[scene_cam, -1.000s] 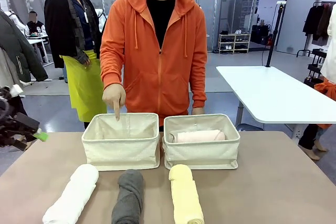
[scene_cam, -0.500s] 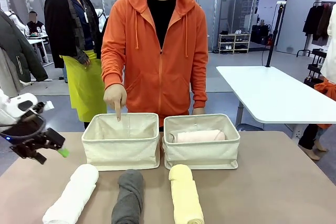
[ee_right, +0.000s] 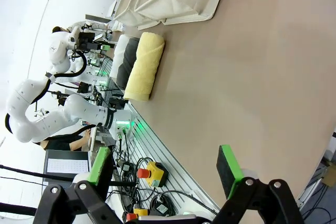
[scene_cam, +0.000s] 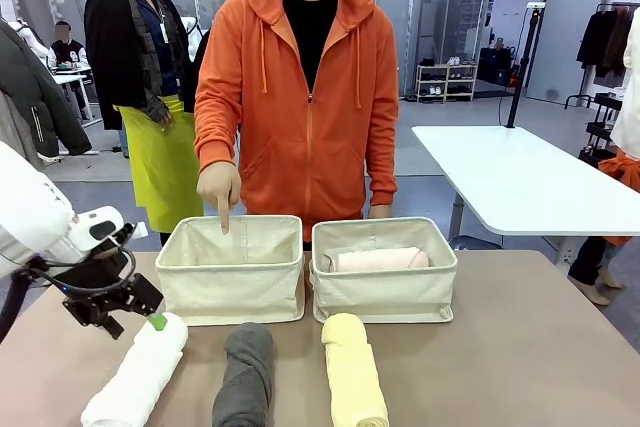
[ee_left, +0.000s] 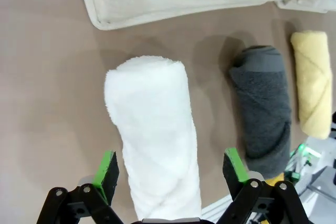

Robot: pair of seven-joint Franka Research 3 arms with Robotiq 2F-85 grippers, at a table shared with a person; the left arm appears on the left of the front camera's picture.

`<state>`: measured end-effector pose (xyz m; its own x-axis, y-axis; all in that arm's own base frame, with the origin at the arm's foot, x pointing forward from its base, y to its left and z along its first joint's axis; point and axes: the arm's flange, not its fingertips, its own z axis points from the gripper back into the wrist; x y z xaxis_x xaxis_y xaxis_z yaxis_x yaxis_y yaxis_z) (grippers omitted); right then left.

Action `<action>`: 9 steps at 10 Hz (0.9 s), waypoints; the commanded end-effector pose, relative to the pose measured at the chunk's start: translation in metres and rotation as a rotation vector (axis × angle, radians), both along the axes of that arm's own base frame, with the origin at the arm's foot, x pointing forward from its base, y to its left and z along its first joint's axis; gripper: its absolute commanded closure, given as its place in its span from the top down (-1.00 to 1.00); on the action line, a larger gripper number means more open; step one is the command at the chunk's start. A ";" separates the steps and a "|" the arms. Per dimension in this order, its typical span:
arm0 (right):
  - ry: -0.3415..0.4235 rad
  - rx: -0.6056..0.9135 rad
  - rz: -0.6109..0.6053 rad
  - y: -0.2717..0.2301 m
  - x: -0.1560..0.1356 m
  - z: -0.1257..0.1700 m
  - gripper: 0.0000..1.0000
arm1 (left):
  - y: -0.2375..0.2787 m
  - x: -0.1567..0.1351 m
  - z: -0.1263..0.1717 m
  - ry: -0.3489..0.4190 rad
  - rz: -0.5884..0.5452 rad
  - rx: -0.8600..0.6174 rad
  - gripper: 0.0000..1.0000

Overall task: Divide the towels into two baskets.
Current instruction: Pick up one hotel-folded towel from the bottom of the table and place it in the Fabric basket indicated by the person.

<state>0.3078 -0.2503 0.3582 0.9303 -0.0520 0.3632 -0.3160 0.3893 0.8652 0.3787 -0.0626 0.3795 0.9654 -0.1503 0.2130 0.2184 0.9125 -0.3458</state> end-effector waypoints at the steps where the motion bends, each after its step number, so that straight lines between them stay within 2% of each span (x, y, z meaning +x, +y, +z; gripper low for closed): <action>1: 0.009 -0.006 0.013 0.000 -0.003 0.003 1.00 | 0.011 -0.129 -0.063 -0.043 -0.030 0.029 1.00; 3: 0.009 -0.006 0.013 0.000 -0.003 0.003 1.00 | 0.010 -0.134 -0.067 -0.024 -0.041 0.047 1.00; 6: 0.009 -0.006 0.013 0.000 -0.003 0.003 1.00 | 0.007 -0.145 -0.071 0.099 -0.122 0.039 1.00; 7: 0.009 -0.006 0.013 0.000 -0.003 0.003 1.00 | -0.010 -0.004 -0.026 0.047 -0.057 0.058 1.00; 9: 0.009 -0.006 0.013 0.000 -0.003 0.003 1.00 | -0.010 -0.004 -0.026 0.047 -0.057 0.058 1.00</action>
